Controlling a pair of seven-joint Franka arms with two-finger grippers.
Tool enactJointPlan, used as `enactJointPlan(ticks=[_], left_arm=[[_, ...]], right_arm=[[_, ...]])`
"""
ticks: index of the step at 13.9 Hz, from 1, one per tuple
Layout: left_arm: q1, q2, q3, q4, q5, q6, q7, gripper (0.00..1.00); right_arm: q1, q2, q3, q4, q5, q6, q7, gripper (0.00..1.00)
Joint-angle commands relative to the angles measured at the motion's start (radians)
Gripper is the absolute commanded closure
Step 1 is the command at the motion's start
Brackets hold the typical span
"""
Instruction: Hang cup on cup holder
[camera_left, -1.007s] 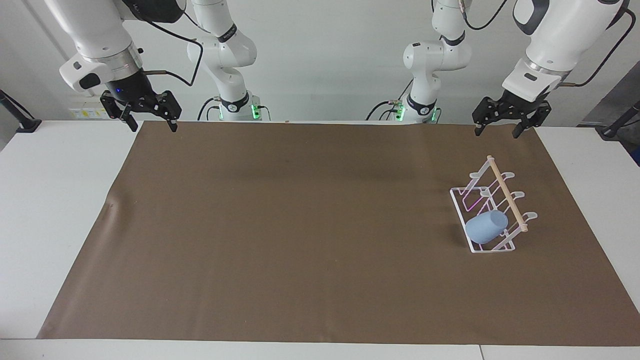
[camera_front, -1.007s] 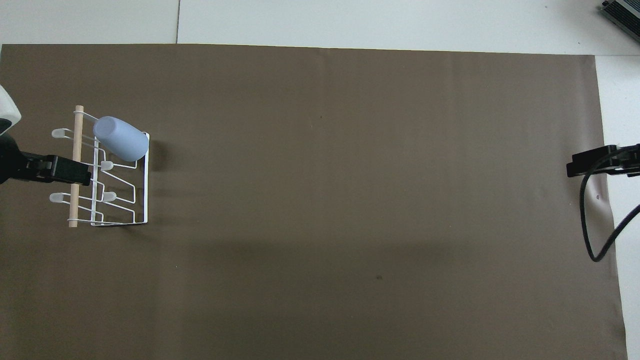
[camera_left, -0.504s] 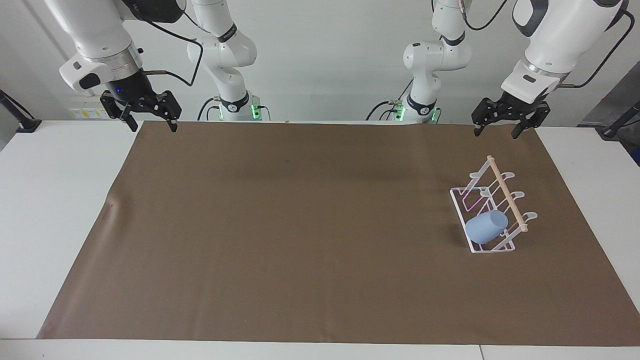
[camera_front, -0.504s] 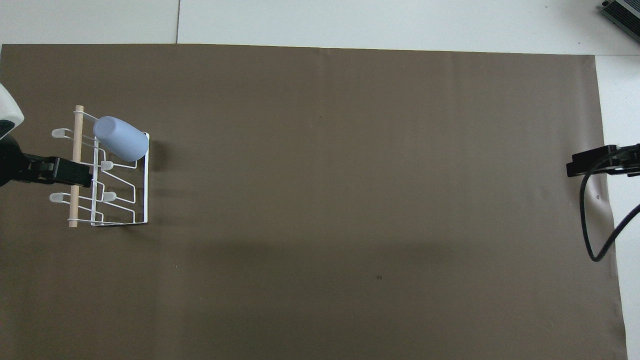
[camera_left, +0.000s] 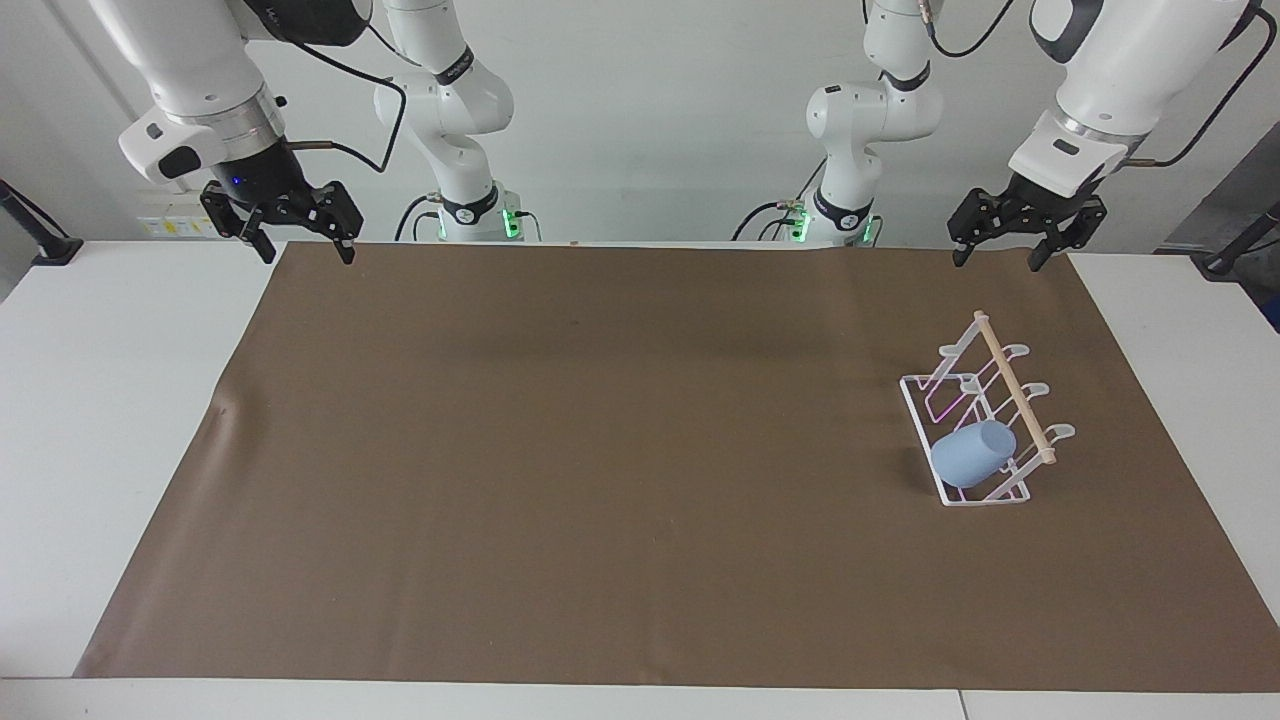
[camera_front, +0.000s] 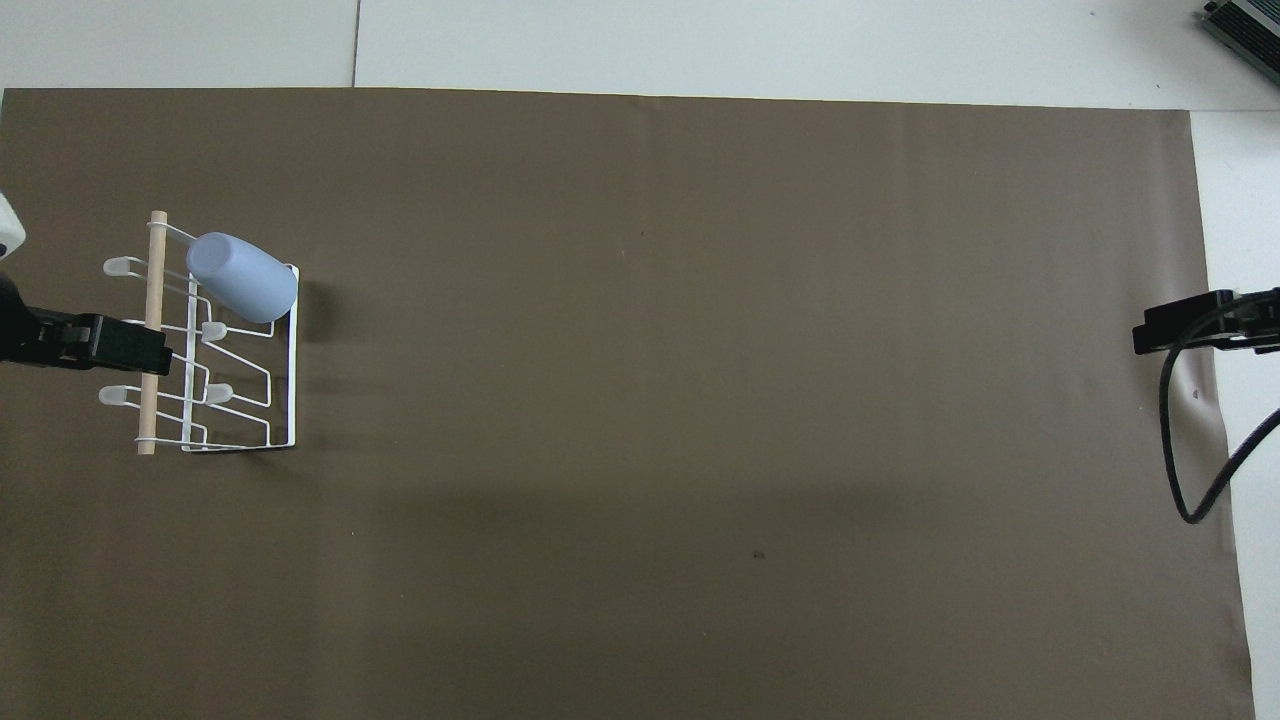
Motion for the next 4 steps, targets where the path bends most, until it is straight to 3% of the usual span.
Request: enactJointPlan(ticks=[1,4], left_arm=[[0.006,-0.010,0.000,-0.001,0.007,-0.017,0.014,0.00],[0.006,-0.010,0.000,-0.004,0.007,-0.017,0.014,0.00]], right_arm=[[0.000,-0.006,0.001,-0.007,-0.004,-0.009,0.019,0.00],[0.000,-0.006,0.001,-0.007,-0.004,-0.009,0.019,0.00]])
